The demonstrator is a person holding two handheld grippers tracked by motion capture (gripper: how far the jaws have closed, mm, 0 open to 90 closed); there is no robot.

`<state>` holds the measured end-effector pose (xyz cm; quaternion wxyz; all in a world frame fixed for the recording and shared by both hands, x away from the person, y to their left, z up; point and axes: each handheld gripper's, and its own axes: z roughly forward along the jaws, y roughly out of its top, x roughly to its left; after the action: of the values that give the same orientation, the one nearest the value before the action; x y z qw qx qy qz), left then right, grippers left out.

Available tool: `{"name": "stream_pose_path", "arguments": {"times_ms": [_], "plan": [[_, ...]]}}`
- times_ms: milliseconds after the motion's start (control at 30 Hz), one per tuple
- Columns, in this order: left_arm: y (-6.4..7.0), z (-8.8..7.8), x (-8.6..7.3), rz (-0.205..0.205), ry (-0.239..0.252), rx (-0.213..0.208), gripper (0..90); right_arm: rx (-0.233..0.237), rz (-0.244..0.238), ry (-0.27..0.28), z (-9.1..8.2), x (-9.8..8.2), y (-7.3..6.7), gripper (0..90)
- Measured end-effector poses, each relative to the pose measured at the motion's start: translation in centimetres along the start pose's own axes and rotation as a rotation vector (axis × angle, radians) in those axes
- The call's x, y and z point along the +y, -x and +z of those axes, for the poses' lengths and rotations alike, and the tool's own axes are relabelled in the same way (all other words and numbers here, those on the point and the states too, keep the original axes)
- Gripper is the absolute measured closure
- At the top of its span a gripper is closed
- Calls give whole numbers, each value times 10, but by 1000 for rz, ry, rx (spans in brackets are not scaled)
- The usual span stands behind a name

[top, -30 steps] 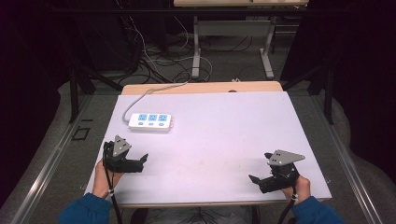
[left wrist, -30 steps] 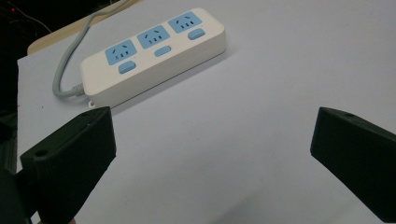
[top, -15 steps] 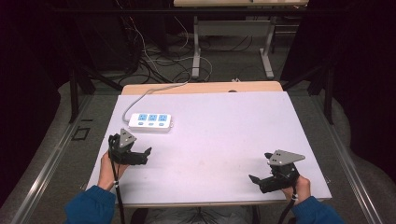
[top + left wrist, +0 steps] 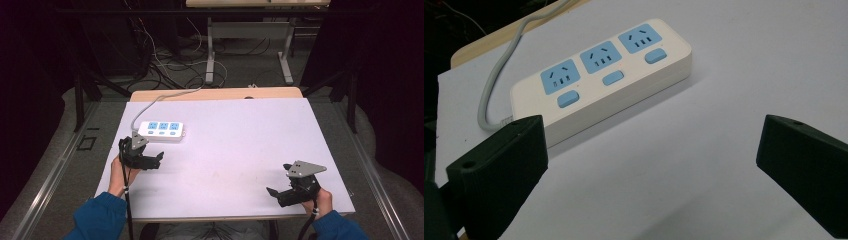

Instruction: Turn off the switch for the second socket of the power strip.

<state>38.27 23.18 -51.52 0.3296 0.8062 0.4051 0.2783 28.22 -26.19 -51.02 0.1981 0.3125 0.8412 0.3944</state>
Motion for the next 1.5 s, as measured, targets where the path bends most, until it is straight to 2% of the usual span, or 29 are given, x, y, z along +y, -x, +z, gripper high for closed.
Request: {"name": "stream_pose_path", "arguments": {"times_ms": [133, 167, 300, 467, 500, 767, 967, 1033, 1400, 1500], "plan": [[-2, 2, 3, 3, 4, 10, 1, -3, 0, 11, 1, 0, 0, 33], [-3, 3, 3, -2, -3, 3, 1, 0, 0, 12, 1, 0, 0, 34], [-5, 5, 5, -12, -5, 18, 1, 0, 1, 13, 1, 0, 0, 34], [-9, 9, 9, -27, -16, 9, 0, 0, 6, -3, 1, 0, 0, 34], [-10, 11, 10, -29, -1, 11, 0, 1, 7, -3, 1, 0, 0, 34], [-15, 24, 18, -36, -45, 22, 0, 2, 7, -6, 1, 0, 0, 34], [-22, 33, 25, -37, -46, 30, 0, 5, 10, 3, 1, -1, 0, 34], [-24, 38, 28, -44, -60, 36, 0, 5, 10, 2, 1, 0, 0, 35], [-27, 45, 35, -46, -68, 20, 0, 9, 11, -2, 1, -1, 1, 35], [-30, 46, 36, -50, -58, 15, 0, 8, 7, -1, 1, -1, 1, 35]]}}
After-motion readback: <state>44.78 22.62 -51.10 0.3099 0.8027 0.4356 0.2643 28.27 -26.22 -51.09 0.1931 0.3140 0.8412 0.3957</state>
